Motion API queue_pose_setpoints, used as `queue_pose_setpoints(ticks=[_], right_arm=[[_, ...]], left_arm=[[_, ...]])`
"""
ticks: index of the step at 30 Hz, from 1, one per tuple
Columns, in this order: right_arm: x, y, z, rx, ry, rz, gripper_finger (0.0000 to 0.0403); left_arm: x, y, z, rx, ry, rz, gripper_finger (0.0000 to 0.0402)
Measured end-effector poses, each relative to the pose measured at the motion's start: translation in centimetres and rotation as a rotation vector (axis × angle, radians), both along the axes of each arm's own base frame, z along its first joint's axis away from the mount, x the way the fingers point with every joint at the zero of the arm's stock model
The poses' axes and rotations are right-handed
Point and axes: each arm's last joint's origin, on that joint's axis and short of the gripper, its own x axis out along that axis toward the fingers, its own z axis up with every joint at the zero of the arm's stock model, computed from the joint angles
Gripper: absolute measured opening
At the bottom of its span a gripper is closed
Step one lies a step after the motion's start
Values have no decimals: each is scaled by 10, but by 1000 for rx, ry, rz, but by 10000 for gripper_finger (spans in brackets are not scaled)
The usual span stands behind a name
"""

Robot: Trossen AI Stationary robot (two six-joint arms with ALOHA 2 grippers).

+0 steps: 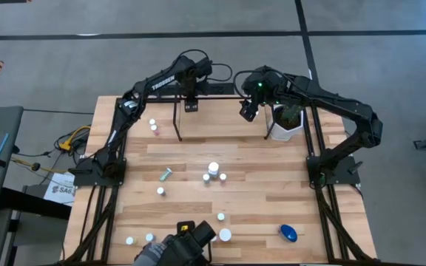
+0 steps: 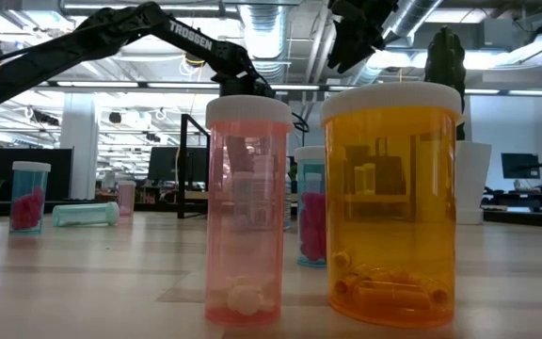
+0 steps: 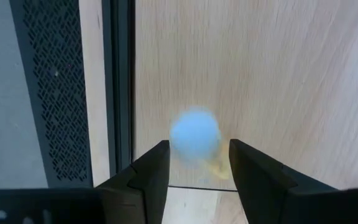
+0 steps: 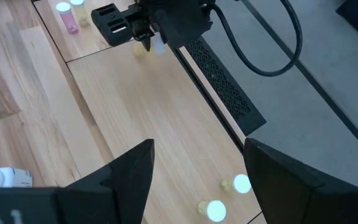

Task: Pick and place medicine bottles onto shelf by color
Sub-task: Put the yellow pill bottle on the shelf

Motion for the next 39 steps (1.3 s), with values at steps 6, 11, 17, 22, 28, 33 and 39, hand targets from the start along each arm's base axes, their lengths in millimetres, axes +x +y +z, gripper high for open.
queue_pose_setpoints(ticks=[6, 11, 17, 22, 28, 33, 39], right_arm=[[0, 0, 0, 0, 0, 0, 270], [0, 0, 0, 0, 0, 0, 270], [0, 0, 0, 0, 0, 0, 270], [0, 0, 0, 0, 0, 0, 270], [0, 0, 0, 0, 0, 0, 270], [0, 0, 0, 0, 0, 0, 270], [0, 0, 0, 0, 0, 0, 270]], left_arm=[[-1, -1, 0, -11, 3, 18, 128], [0, -2, 0, -44, -25, 64, 124], [6, -5, 0, -51, -61, 132, 166], [12, -4, 1, -9, -98, 160, 208], [18, -1, -12, -1, -96, 200, 221], [22, 1, -20, 13, -88, 214, 222], [22, 2, -20, 37, -80, 228, 222]])
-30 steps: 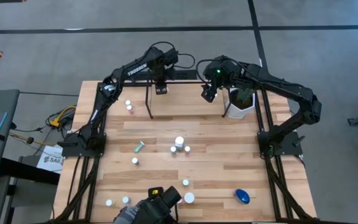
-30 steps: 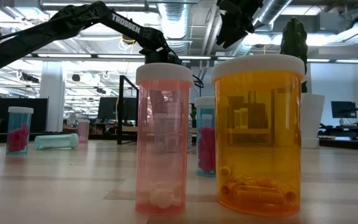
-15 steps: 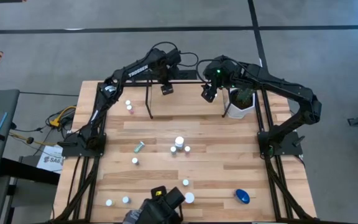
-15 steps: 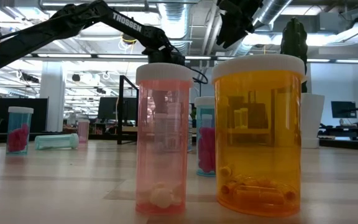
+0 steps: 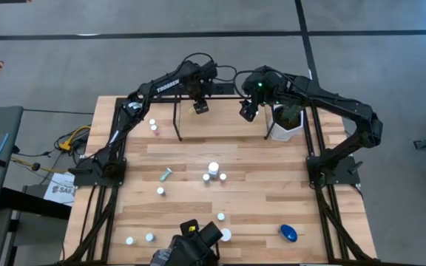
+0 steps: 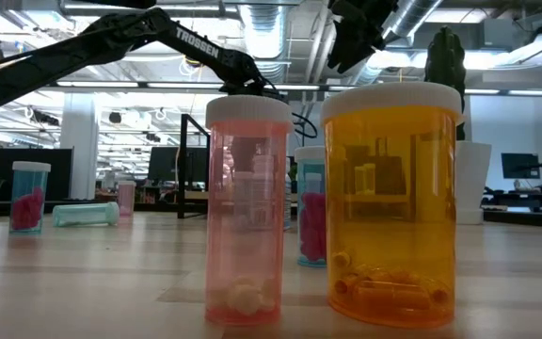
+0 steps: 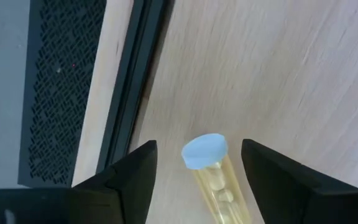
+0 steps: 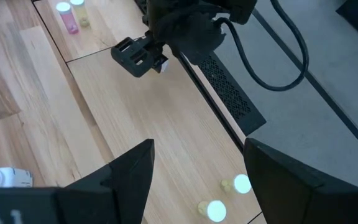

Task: Pick and place medicine bottles onto shelf by color
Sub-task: Put the yellow pill bottle on the shelf

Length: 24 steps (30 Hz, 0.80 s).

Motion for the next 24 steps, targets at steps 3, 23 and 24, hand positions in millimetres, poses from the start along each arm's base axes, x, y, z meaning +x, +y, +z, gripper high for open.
queue_pose_setpoints(ticks=[3, 23, 24], right_arm=[[0, 0, 0, 0, 0, 0, 270], [0, 0, 0, 0, 0, 0, 270], [0, 0, 0, 0, 0, 0, 270]], left_arm=[[-1, -1, 0, -8, 8, 8, 222], [4, -3, -20, -21, -5, 13, 145], [4, -3, -20, -23, -13, 15, 130]])
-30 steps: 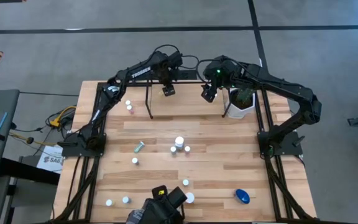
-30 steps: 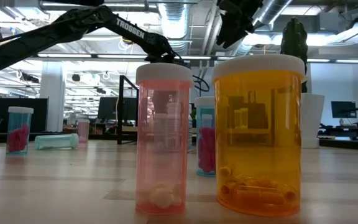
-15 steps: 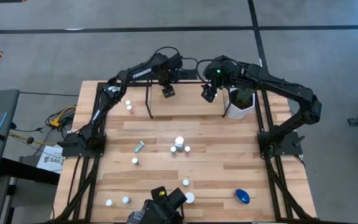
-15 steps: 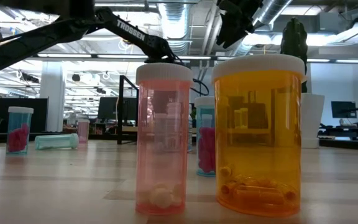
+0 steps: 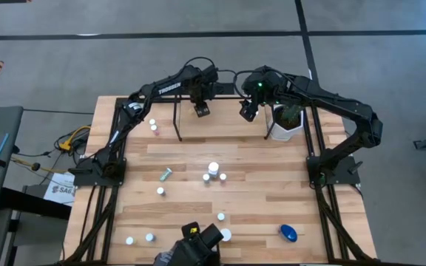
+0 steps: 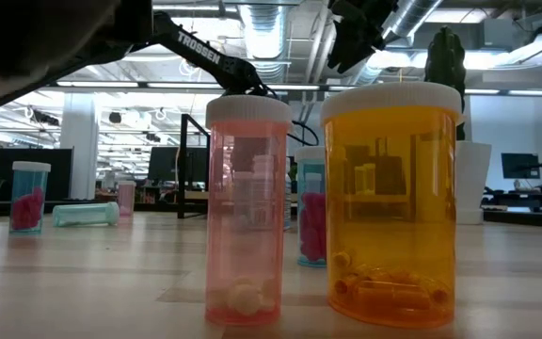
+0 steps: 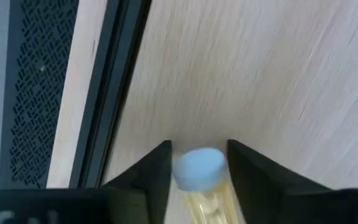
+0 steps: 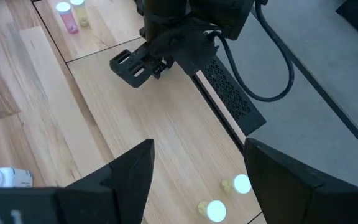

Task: Pick and place medicine bottles onto shelf by color
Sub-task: Put the yellow pill bottle on the shelf

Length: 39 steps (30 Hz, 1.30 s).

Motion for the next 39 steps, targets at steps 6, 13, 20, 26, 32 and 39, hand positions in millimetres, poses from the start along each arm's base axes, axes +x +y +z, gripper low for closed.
queue_pose_setpoints(ticks=[6, 13, 20, 26, 32, 39], right_arm=[[0, 0, 0, 0, 0, 0, 270], [0, 0, 0, 0, 0, 0, 270], [0, 0, 0, 0, 0, 0, 270], [0, 0, 0, 0, 0, 0, 270], [0, 0, 0, 0, 0, 0, 270], [0, 0, 0, 0, 0, 0, 270]], left_arm=[[1, 0, 0, -34, -32, 12, 73], [12, -3, 3, -65, -152, -22, 104], [34, -5, 17, 2, -354, -101, 97], [47, -6, 21, 33, -478, -152, 90], [52, -8, 23, 36, -513, -161, 93], [45, -10, 29, 21, -481, -149, 94]])
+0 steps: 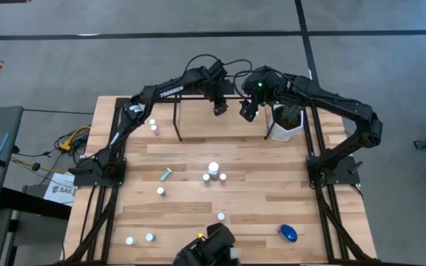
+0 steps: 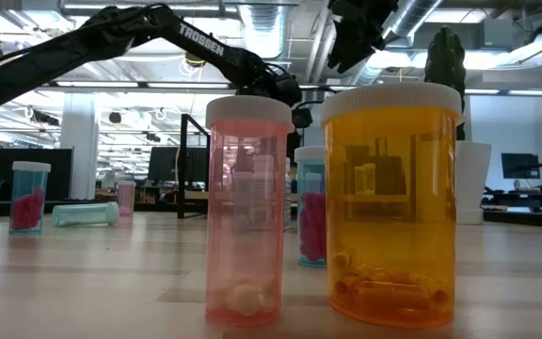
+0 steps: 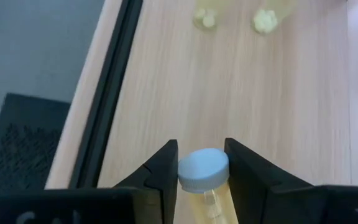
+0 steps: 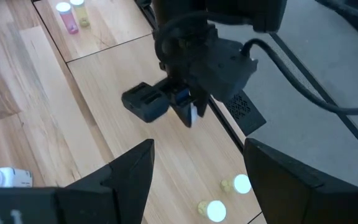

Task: Pick and place medicine bottles onto shelf by color
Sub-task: Put the yellow pill bottle on the shelf

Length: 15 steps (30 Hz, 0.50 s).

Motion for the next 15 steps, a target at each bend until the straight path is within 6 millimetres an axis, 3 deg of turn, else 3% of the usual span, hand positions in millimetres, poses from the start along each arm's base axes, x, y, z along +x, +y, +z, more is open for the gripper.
queue_pose_setpoints(ticks=[5, 9, 15], right_arm=[[0, 0, 0, 0, 0, -1, 270], [0, 0, 0, 0, 0, 0, 270], [0, 0, 0, 0, 0, 0, 270]], left_arm=[[-26, 1, 26, 0, 72, 15, 94], [-49, -4, 34, -42, 141, 59, 94], [-86, -40, 30, 84, -37, 175, 102]])
